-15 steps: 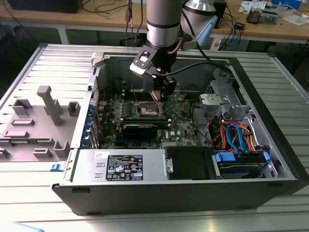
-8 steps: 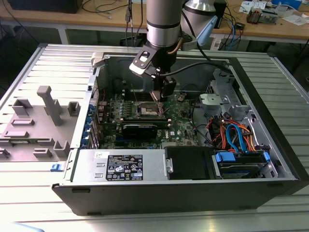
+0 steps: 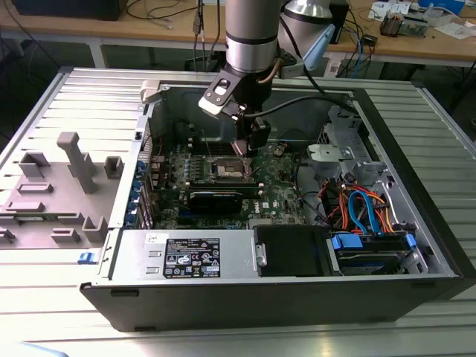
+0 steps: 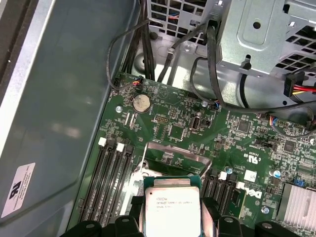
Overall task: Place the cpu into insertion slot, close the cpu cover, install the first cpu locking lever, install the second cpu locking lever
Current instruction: 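Place the cpu into insertion slot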
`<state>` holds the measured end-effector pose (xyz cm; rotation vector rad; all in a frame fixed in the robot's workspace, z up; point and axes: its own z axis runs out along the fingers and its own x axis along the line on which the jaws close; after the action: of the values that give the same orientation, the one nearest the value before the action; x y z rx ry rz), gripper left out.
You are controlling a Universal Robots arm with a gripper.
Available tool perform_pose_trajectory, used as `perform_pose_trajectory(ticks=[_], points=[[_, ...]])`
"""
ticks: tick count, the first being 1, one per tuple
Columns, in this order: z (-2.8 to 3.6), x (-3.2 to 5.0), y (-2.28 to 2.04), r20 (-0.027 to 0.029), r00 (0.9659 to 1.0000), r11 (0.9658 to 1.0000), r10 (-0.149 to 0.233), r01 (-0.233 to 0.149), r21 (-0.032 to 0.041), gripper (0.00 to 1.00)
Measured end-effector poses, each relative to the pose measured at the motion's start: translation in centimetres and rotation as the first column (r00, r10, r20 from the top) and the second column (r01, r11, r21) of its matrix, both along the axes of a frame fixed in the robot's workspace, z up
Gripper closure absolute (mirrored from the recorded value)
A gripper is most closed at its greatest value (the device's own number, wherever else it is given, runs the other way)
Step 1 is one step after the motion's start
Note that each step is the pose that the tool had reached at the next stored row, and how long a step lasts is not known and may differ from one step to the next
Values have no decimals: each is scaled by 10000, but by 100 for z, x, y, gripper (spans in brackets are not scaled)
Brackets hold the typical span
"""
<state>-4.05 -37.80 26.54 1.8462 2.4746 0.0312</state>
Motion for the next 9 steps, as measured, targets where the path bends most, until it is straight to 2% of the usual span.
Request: perform_pose_trajectory(ticks=[9], points=[[-7, 0, 0, 0, 9999, 9999, -161, 161, -22, 45]])
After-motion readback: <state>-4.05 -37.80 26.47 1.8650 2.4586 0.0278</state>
